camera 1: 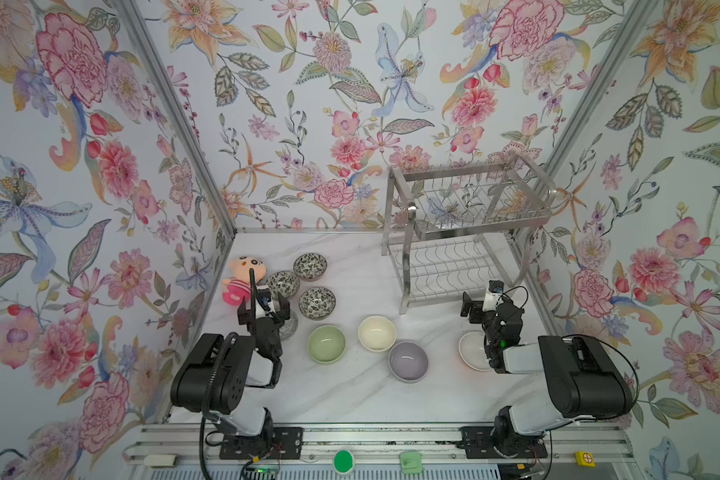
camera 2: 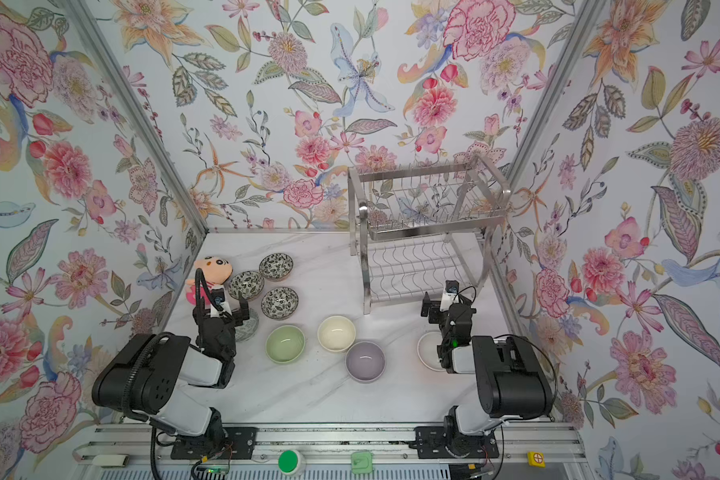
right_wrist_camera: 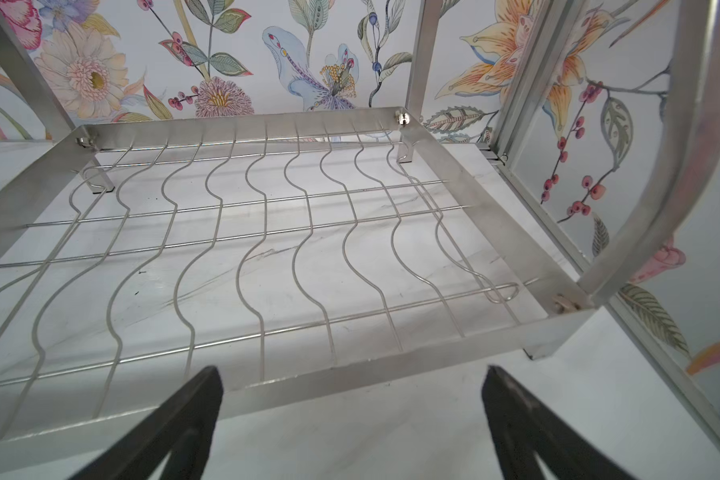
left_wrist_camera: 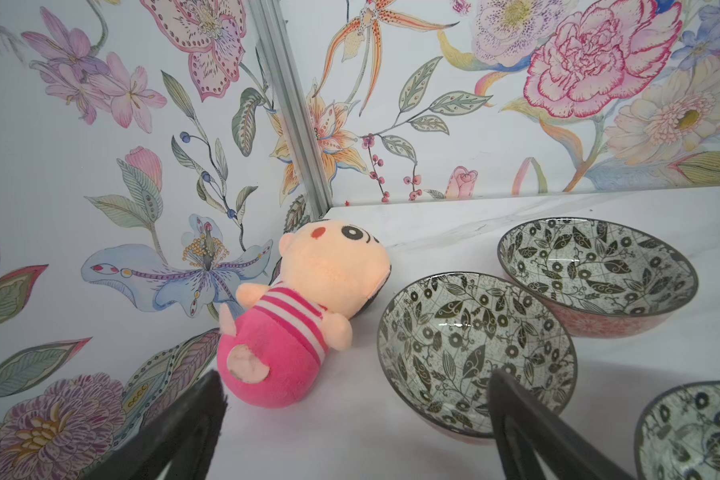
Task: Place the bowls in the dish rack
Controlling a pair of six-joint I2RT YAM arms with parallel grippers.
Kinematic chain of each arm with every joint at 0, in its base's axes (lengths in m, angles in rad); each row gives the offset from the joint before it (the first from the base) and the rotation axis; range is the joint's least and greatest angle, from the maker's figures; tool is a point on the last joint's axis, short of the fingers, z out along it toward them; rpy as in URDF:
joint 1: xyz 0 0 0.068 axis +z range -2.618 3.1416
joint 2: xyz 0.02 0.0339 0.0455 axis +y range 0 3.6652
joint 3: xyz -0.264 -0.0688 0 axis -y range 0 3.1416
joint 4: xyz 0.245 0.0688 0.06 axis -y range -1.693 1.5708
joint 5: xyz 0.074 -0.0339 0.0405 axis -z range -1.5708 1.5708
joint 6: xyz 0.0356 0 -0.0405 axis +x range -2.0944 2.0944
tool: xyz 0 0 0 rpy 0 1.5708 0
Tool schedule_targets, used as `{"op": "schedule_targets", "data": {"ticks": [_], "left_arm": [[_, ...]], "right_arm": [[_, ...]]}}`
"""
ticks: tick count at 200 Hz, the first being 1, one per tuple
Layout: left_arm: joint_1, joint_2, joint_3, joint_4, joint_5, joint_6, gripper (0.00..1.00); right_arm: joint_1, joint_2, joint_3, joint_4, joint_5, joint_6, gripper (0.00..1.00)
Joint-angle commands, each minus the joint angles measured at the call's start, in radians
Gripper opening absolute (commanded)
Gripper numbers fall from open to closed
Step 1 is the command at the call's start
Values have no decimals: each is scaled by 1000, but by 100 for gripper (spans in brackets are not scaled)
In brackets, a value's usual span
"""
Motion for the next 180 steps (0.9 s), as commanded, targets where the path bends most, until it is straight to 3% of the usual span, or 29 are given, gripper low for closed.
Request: {"op": "schedule_targets", "data": {"ticks": [1,180], "left_arm": [[7,-5,14,16,-13,-13,100],[-4,-5,15,19,-31,-6,99]], "right_arm": [[-2,5,-4,25,-5,-14,99],[-6,4,-2,23,-14,-11,99]]}}
